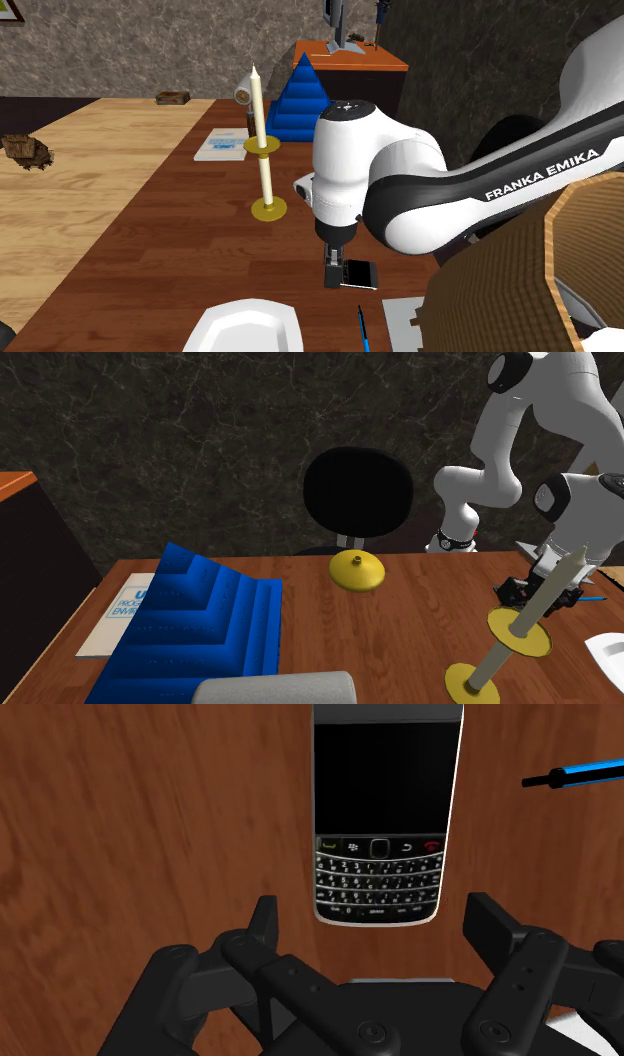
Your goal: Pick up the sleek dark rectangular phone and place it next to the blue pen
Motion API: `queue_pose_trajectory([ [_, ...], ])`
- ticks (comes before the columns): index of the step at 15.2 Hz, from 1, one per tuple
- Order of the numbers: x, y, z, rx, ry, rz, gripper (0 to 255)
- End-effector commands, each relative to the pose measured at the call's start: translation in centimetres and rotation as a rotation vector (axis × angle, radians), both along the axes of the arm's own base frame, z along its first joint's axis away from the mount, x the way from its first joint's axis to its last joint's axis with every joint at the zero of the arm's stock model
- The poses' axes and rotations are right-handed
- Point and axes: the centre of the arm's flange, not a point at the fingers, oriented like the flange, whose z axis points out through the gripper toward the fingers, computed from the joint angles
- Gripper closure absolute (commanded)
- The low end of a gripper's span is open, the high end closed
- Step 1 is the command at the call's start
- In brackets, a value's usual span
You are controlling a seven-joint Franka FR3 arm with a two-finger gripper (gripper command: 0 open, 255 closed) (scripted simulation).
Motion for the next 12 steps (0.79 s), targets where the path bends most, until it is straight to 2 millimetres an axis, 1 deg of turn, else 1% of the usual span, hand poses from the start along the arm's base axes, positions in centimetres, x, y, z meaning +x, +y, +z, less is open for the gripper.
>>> queue_pose_trajectory([
  [1,0.0,0.0,1.3,0.000,0.000,0.000,0],
  [4,0.0,0.1,5.0,0.000,0.000,0.000,0],
  [12,0.0,0.1,5.0,0.000,0.000,0.000,0],
])
